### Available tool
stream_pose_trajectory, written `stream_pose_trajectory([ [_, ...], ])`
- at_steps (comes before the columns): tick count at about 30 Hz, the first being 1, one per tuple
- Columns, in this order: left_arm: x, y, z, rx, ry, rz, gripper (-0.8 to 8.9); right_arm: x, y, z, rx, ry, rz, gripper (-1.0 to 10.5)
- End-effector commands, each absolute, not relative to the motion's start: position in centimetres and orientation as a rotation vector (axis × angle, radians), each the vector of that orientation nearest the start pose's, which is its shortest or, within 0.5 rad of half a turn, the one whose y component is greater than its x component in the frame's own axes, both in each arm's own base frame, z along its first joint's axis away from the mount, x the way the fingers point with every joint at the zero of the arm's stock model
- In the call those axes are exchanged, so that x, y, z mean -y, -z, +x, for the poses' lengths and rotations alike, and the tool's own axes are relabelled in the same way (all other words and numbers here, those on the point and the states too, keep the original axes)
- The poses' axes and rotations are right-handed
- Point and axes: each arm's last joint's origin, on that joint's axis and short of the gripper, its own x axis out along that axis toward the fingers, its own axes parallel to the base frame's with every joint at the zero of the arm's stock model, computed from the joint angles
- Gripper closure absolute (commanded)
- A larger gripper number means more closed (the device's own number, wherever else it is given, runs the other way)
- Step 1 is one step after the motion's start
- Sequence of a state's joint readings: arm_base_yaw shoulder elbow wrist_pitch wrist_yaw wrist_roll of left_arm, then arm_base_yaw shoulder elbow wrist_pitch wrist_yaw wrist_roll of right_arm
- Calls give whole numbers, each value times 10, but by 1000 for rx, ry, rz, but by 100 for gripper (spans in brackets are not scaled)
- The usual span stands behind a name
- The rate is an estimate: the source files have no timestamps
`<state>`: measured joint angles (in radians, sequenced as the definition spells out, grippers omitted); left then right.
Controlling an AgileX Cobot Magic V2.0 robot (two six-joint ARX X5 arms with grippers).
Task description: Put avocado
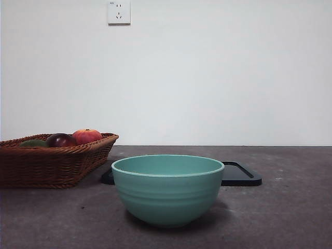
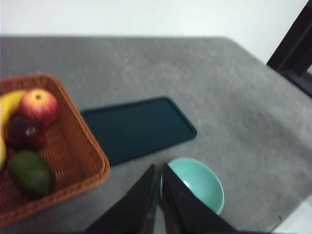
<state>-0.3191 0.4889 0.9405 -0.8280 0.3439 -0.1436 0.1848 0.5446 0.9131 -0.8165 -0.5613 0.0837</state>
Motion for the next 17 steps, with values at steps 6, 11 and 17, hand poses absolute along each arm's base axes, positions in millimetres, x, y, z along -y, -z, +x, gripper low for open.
stream_pose_trajectory([
  [6,31,-358,62,-419,640,-130,742,-31,-350,79,-455,-732,148,935],
  [11,31,-358,62,-418,640,-130,350,-31,-350,79,-455,-731,148,628],
  [17,31,-358,62,-419,639,-130,206,-31,-350,79,-455,-732,149,330],
])
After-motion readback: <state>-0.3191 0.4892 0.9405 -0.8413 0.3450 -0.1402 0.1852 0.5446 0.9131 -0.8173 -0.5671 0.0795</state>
